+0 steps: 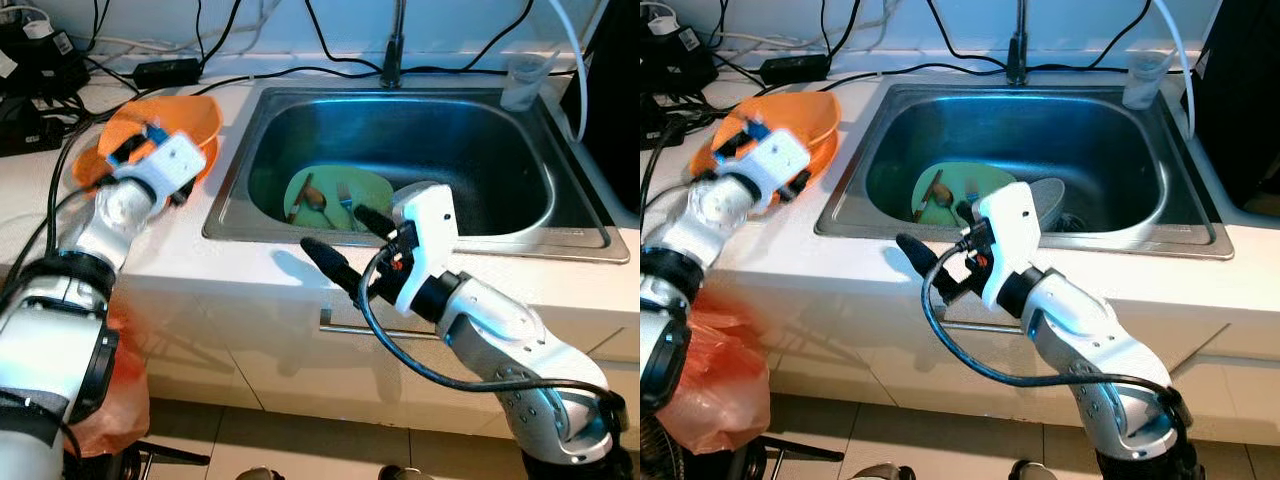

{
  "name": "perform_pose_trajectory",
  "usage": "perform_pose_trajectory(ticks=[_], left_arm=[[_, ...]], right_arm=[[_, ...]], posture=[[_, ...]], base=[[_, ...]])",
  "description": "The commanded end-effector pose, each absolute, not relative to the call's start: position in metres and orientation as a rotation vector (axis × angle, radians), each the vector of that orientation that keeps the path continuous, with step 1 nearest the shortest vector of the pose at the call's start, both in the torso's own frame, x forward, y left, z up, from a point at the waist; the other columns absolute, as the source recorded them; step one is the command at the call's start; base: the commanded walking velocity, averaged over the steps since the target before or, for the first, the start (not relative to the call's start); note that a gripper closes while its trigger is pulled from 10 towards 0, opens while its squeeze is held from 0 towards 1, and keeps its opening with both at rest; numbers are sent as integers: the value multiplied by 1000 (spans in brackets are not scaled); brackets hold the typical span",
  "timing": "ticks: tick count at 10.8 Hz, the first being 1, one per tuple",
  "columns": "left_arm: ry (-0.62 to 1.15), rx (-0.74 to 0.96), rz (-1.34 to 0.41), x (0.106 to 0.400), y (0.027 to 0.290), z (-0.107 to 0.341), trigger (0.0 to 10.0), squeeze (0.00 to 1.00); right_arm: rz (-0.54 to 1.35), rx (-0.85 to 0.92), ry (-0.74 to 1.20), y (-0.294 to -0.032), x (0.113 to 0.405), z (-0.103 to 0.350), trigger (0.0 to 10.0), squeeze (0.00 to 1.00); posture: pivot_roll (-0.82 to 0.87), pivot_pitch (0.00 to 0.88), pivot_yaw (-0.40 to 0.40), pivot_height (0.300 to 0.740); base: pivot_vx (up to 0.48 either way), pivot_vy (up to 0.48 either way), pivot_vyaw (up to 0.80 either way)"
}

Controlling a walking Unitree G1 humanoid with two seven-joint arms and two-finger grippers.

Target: Kitchen organization

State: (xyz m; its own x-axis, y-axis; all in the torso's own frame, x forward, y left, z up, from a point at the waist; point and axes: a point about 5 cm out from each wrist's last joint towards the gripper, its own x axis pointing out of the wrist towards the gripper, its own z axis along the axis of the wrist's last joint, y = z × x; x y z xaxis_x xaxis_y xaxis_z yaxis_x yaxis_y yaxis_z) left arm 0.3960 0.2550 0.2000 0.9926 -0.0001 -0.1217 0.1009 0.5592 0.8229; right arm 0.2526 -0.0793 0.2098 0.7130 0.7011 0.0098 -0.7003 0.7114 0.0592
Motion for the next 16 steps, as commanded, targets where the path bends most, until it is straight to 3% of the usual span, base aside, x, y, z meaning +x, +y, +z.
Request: perform_pose_trajectory(ticks=[1,4,16], left_arm=[[144,1000,-3,391,270,197,10000,0],[167,1087,78,388,282,199,10000,0],[380,1146,-178,375,280,157,10000,0]], right_arm=[[785,67,19,-80,252,210,10000,0],[786,68,24,-80,251,210,10000,0],[783,67,26,-81,252,210,10000,0]], posture=[[-25,79,75,740],[-33,86,77,740],[-26,82,78,740]], base=[[0,0,0],[0,0,0],[0,0,0]])
